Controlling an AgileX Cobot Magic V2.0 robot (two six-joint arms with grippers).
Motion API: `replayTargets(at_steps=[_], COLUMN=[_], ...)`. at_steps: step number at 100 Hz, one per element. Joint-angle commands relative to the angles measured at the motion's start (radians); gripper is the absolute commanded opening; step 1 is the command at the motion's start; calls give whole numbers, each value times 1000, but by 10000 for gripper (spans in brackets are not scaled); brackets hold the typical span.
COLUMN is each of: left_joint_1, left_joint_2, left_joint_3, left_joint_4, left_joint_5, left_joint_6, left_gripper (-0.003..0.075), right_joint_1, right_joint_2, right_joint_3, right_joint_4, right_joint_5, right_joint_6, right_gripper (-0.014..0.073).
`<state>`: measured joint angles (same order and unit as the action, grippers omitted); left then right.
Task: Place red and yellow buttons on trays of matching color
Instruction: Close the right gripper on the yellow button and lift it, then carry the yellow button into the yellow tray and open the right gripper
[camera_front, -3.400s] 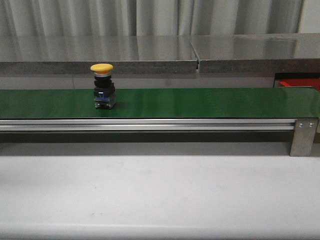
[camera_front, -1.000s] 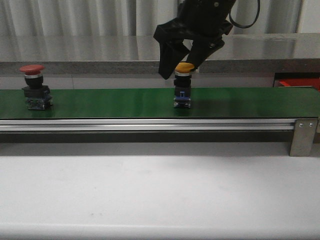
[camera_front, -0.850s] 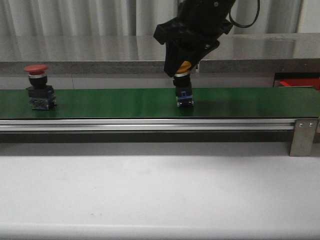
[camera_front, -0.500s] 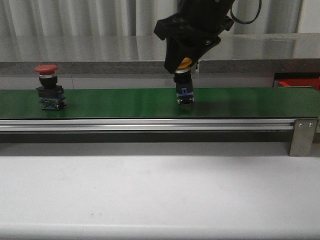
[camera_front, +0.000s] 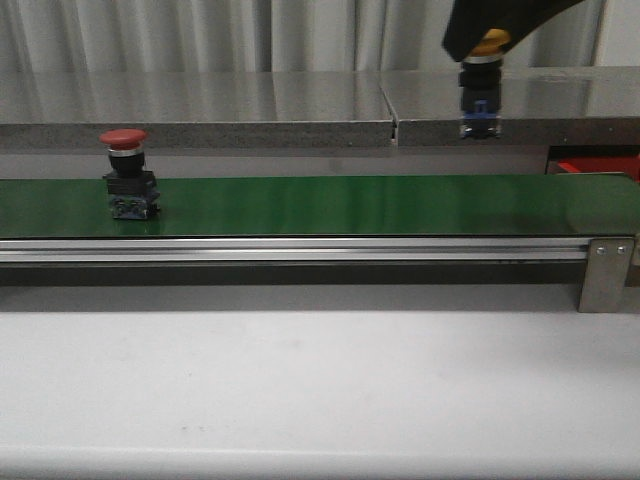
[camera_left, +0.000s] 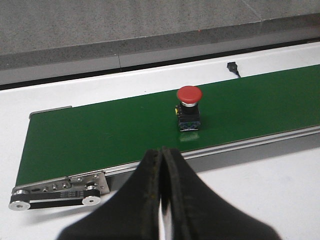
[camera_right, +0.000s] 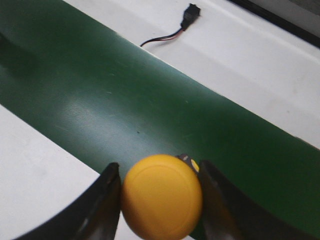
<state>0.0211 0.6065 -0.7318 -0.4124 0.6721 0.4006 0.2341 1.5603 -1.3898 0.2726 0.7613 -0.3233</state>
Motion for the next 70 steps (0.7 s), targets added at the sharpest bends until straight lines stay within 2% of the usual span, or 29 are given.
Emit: replayTargets(at_steps=[1,39,70], left_joint_1=[-7,-7,-7], left_joint_2=[2,2,2], left_joint_3=[-27,-27,-27], left_joint_4=[-28,-28,-28], left_joint_5=[-63,-63,-63], left_joint_6=[-2,-2,-2], left_gripper=[-20,-20,-20], right_joint_1=[-56,-362,-540], right_joint_2=[-95,-178,-178], right_joint_3=[16,169,214], right_joint_4=[16,32,48], right_joint_5=[-72,-124,-167], right_joint_6=[13,24,24], right_gripper=[139,139,139])
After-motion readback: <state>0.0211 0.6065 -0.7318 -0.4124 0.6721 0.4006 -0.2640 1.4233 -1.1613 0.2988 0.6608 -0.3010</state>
